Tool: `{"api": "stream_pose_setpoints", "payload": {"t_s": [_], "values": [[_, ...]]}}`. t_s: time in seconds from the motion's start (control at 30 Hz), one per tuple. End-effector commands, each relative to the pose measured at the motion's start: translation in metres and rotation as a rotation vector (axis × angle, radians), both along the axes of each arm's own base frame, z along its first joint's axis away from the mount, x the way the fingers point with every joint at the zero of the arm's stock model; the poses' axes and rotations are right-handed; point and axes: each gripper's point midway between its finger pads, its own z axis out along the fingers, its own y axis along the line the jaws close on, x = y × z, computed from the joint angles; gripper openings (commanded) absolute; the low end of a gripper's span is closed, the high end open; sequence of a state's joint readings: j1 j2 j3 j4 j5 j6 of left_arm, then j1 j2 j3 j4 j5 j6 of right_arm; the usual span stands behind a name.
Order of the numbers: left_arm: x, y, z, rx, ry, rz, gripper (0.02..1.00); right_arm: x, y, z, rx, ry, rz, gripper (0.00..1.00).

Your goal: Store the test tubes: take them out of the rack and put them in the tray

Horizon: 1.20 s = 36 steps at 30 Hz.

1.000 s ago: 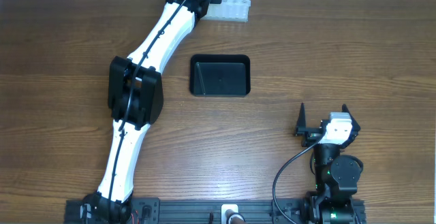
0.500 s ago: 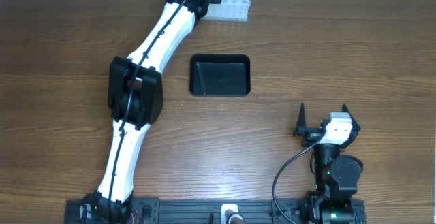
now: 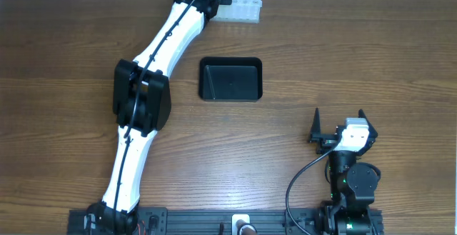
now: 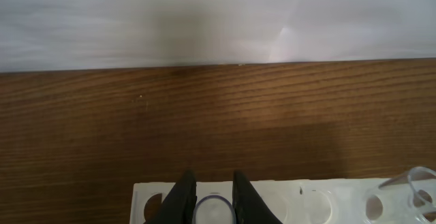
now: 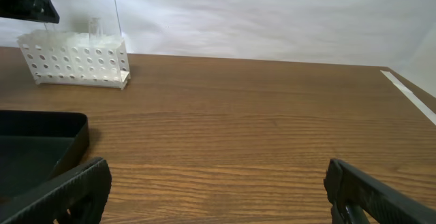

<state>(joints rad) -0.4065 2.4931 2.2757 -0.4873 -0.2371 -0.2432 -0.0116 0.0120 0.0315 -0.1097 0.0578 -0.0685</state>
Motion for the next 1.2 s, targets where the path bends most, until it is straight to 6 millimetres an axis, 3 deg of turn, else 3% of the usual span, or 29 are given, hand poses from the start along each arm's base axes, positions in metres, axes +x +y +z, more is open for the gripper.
{"api": "stream_pose_setpoints", "payload": {"t_s": [0.03,0.43,0.7,0.83,1.0,1.2], "values": [[-0.003,0.005,0.058,-0.029,-0.082,0.009,0.04,0.0,0.002,-0.002,-0.003,0.001,0.009,0.991],[-0.024,0.017,0.145,-0.055,-0.18,0.025,0.045,0.0,0.002,-0.002,-0.003,0.001,0.009,0.993],[-0.08,0.016,0.171,-0.13,-0.039,-0.034,0.04,0.0,0.002,-0.002,-0.003,0.001,0.009,0.993],[-0.115,0.01,0.15,-0.201,0.148,-0.052,0.04,0.0,0.002,-0.002,-0.003,0.001,0.009,0.991],[-0.178,0.012,0.093,-0.206,0.513,-0.018,0.04,0.0,0.002,-0.002,-0.003,0.001,0.009,0.991],[-0.209,0.006,0.044,-0.149,0.732,-0.013,0.038,0.0,0.002,-0.002,-0.003,0.001,0.009,0.993]]}}
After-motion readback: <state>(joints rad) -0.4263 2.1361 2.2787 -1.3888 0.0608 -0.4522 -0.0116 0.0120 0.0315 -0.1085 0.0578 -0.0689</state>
